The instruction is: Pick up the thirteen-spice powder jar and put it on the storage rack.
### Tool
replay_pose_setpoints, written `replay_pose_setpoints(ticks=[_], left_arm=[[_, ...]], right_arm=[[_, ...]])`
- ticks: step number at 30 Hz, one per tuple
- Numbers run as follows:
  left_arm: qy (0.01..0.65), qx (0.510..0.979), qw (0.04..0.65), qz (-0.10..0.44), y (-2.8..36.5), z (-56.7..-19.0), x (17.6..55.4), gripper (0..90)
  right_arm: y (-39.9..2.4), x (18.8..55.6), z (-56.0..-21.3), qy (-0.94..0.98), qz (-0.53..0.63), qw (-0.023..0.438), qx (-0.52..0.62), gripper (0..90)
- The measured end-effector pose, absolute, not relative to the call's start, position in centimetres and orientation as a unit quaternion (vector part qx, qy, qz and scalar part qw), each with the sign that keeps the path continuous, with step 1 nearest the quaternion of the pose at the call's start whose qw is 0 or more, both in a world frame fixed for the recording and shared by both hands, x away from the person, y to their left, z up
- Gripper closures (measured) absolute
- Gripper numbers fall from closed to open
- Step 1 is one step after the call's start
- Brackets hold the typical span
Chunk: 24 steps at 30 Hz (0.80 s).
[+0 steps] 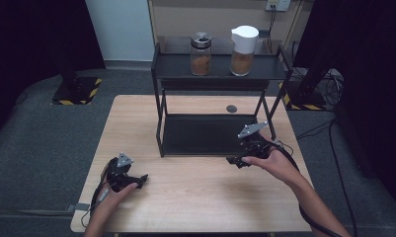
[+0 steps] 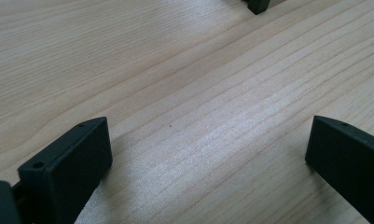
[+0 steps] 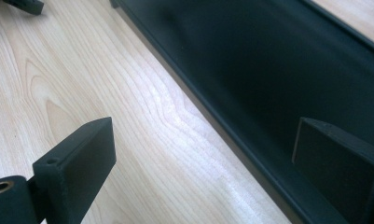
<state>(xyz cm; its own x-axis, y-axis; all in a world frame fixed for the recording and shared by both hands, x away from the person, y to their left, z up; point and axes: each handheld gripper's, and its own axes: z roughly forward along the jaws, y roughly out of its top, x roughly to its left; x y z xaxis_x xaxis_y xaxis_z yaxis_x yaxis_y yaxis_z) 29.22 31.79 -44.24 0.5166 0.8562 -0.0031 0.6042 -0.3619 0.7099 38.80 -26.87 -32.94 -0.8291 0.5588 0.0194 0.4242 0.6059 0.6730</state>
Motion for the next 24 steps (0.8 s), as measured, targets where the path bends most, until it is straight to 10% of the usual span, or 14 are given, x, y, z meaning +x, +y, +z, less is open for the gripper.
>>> replay_pose_setpoints(ticks=[24], left_arm=[[0.455, 0.803, 0.335, 0.188, 31.8, -44.2, 29.2, 0.0]], right_arm=[[-28.4, 37.2, -37.2, 0.883, 0.363, 0.093, 0.283, 6.8]])
